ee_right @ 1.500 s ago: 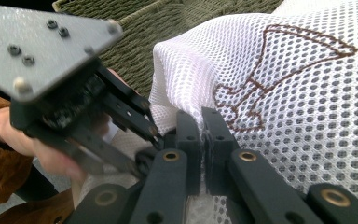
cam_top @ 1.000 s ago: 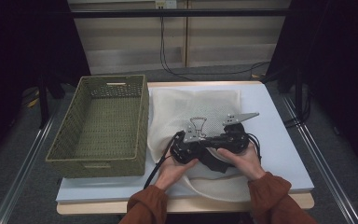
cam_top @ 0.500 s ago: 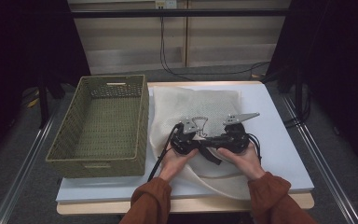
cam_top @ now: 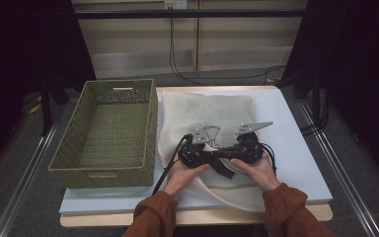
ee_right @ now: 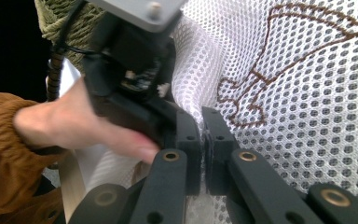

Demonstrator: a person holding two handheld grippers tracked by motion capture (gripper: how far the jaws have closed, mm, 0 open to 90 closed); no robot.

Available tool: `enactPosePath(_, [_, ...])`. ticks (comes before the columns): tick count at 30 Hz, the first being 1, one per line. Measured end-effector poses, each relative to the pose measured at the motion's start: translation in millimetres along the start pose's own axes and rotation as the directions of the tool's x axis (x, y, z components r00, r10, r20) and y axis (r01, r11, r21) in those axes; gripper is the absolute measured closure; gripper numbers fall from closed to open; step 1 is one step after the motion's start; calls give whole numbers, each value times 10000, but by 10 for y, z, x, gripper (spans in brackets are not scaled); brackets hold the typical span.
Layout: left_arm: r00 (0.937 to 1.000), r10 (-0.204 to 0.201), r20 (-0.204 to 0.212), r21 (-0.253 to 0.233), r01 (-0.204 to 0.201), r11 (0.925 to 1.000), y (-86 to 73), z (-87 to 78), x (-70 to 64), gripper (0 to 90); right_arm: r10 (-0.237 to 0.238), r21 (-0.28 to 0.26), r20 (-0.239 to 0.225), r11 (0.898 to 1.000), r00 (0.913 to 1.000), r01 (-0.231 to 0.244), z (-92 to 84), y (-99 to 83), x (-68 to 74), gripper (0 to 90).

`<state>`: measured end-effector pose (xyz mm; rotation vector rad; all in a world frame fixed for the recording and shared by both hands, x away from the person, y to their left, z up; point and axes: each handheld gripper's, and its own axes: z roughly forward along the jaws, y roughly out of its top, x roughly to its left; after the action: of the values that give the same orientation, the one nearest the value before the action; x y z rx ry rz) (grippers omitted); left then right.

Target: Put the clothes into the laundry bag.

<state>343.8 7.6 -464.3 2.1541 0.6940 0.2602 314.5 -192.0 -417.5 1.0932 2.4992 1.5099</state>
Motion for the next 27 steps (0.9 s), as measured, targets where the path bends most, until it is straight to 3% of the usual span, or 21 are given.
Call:
enactPosePath(1, [9998,217,-35,109,-216,9997,3,-32,-14,520,-7,18,6,10000,10000,7,0,-3,1,879])
enactPosePath(5, [9990,330,289,-65,-328,9994,-64,-153,-11,413,5,35,8,10000,10000,-5,6,-11,6,879])
enactPosePath(7, [9992,385,145,261,-388,9989,-93,-215,-28,349,15,16,-8,10000,10000,-15,-1,-9,7,878])
enactPosePath(9, [9991,399,136,247,-402,9989,-124,-260,-61,282,-35,-1,-14,10000,10000,35,-10,-7,8,879])
enactPosePath(11, [9969,784,-21,275,-783,9966,-132,-328,-109,272,-39,12,-14,10000,10000,39,-12,-10,10,878])
enactPosePath(16, [9944,1052,-57,104,-1052,9944,-129,-476,-182,245,-66,4,16,10000,10000,66,-11,-11,19,878])
enactPosePath(21, [9949,1001,115,-106,-1000,9949,-199,-616,-176,262,-20,-36,44,10000,10000,20,-22,-12,16,876])
enactPosePath(24, [9958,916,-1,-126,-916,9957,-288,-670,-163,265,-37,-12,42,10000,10000,37,-18,-12,14,876])
enactPosePath(26, [9954,928,230,-22,-928,9957,-348,-689,-135,353,-24,-12,53,10000,10000,24,-18,-12,14,876])
enactPosePath(27, [9935,933,656,33,-937,9956,-379,-686,-108,471,-13,-7,51,10000,10000,13,-18,-12,13,875])
